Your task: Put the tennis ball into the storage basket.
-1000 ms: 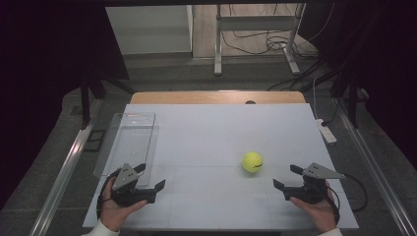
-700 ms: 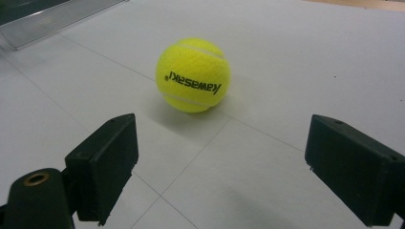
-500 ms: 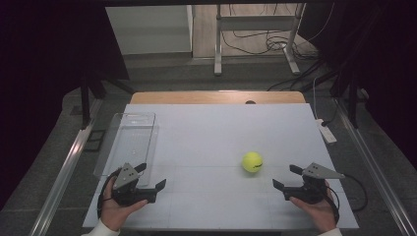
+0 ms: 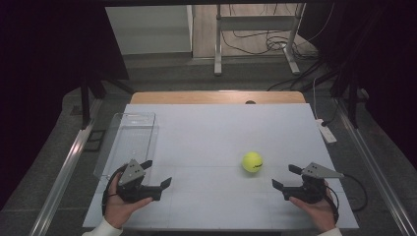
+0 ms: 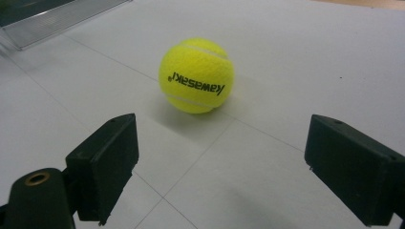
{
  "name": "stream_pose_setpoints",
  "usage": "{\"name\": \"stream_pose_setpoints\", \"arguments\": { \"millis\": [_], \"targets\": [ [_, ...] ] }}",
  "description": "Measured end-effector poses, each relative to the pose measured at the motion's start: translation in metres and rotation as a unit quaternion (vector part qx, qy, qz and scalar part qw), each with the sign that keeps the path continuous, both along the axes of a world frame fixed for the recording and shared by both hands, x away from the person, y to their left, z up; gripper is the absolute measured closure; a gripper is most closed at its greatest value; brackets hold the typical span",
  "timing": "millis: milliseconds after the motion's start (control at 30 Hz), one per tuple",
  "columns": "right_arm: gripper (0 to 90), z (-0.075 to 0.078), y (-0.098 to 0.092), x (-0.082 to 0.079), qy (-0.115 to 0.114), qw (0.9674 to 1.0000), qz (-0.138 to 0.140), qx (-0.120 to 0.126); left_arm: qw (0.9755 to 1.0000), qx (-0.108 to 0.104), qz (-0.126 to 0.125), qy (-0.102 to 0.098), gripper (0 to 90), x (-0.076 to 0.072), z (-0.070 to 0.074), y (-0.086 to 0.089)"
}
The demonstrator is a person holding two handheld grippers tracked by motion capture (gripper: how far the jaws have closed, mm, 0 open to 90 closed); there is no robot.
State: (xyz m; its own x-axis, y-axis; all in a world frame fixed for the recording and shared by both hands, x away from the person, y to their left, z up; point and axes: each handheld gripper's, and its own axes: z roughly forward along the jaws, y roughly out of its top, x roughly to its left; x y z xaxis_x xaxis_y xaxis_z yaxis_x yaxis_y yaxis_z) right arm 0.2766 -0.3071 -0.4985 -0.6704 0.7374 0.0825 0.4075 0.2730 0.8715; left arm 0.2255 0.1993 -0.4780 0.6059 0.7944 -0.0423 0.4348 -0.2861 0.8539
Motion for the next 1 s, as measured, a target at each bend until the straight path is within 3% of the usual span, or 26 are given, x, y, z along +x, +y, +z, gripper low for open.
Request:
{"name": "stream_pose_setpoints", "arguments": {
  "millis": [233,767,1000],
  "targets": [
    [11.5,0.0,0.0,0.0,0.0,1.0,-0.001,-0.001,0.9998,-0.001,-0.015,0.008,11.0,0.005,0.004,-0.005],
    [11.5,-0.001,0.0,0.0,0.001,1.0,-0.003,-0.004,0.9977,0.022,-0.061,0.021,11.1,0.017,0.015,-0.018],
    [11.5,-0.001,0.0,0.001,0.002,1.0,-0.002,-0.005,0.9967,0.016,-0.076,0.022,11.2,0.025,0.021,-0.026]
  ]
}}
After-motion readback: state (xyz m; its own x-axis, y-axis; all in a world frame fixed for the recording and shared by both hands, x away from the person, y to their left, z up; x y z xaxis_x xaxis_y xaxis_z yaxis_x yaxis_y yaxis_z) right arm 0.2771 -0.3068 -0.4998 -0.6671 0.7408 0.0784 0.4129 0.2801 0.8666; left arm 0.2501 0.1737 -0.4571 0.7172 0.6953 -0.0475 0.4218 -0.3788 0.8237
